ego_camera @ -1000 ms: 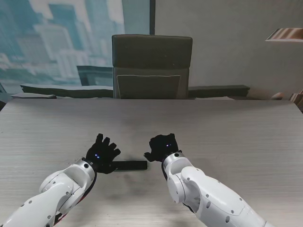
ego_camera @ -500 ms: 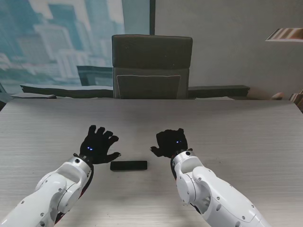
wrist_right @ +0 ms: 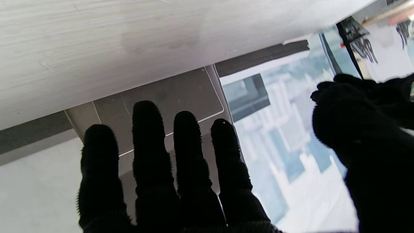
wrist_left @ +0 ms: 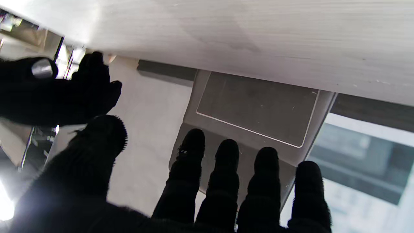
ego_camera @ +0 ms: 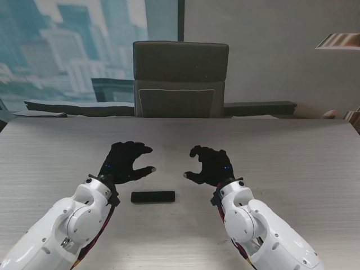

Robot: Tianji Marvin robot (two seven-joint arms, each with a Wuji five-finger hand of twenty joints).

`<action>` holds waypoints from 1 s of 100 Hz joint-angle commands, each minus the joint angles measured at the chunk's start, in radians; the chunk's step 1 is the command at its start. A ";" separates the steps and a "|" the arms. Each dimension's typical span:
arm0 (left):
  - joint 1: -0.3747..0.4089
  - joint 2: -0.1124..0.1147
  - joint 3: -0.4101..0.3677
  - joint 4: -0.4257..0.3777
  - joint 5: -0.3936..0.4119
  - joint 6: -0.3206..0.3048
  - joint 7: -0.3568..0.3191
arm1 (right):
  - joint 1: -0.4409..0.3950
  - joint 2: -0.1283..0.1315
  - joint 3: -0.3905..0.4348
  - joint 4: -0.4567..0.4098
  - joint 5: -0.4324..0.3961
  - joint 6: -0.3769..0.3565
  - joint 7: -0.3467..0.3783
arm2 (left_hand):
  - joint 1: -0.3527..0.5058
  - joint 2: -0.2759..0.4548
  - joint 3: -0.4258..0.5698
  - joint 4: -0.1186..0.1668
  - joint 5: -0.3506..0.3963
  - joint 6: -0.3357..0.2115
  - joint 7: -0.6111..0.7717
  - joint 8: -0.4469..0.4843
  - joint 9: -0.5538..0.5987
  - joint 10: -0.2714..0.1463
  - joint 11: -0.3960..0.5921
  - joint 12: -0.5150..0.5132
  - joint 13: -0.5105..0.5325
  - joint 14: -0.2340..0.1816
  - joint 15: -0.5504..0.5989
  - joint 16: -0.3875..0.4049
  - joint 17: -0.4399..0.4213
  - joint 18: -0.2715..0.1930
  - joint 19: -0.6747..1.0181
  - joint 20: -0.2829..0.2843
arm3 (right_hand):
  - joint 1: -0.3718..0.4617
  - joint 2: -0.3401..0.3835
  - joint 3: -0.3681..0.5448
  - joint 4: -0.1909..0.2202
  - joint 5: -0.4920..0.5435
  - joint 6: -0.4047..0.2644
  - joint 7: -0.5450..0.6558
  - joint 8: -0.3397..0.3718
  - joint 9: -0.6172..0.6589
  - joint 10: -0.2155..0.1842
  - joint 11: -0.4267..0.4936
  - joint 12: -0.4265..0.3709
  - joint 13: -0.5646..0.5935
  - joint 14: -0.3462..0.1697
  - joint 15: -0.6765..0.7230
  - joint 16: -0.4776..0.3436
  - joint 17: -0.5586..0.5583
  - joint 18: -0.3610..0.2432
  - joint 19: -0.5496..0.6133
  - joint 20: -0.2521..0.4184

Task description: Install the batteries into the remote control and close the cover

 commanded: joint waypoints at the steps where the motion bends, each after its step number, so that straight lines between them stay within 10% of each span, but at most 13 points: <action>1: 0.016 -0.004 -0.018 -0.020 -0.049 -0.022 -0.023 | -0.026 -0.007 0.006 -0.019 0.026 -0.014 0.000 | 0.003 -0.014 -0.034 0.030 -0.051 0.017 -0.042 -0.017 -0.045 0.019 -0.028 -0.022 -0.044 0.009 -0.028 -0.015 -0.022 0.009 -0.034 0.006 | -0.041 -0.036 0.012 -0.017 -0.040 0.018 -0.013 -0.020 -0.030 0.023 -0.018 -0.013 -0.019 -0.005 -0.033 -0.022 -0.016 0.006 -0.039 -0.015; 29: 0.088 -0.021 -0.130 -0.021 -0.319 -0.221 -0.057 | -0.113 -0.025 0.088 -0.082 0.150 -0.138 -0.033 | 0.070 -0.052 -0.074 0.033 -0.034 0.027 -0.122 -0.016 -0.040 0.036 -0.077 -0.037 -0.039 0.028 -0.061 -0.027 -0.008 0.008 -0.136 0.033 | -0.094 -0.112 0.078 -0.049 -0.291 0.038 -0.033 -0.079 -0.168 0.017 -0.052 -0.024 -0.093 -0.009 -0.137 -0.055 -0.052 0.004 -0.155 -0.011; 48: 0.115 -0.034 -0.165 0.006 -0.380 -0.371 -0.010 | -0.177 -0.023 0.134 -0.138 0.196 -0.194 -0.012 | 0.069 -0.079 -0.064 0.026 -0.031 0.026 -0.150 -0.020 -0.030 0.047 -0.098 -0.039 -0.014 0.033 -0.054 -0.018 0.029 0.017 -0.147 0.060 | -0.134 -0.106 0.086 -0.061 -0.287 0.030 -0.022 -0.097 -0.191 0.028 -0.068 -0.033 -0.112 -0.001 -0.161 -0.064 -0.060 0.011 -0.213 -0.002; 100: 0.147 -0.037 -0.199 -0.001 -0.382 -0.413 0.006 | -0.195 -0.029 0.139 -0.147 0.170 -0.253 -0.066 | 0.068 -0.085 -0.056 0.023 -0.033 0.027 -0.166 -0.020 -0.033 0.051 -0.112 -0.044 -0.019 0.036 -0.063 -0.019 0.024 0.023 -0.171 0.081 | -0.154 -0.109 0.108 -0.067 -0.209 0.037 -0.012 -0.092 -0.161 0.035 -0.057 -0.029 -0.093 -0.014 -0.117 -0.043 -0.039 0.011 -0.223 0.033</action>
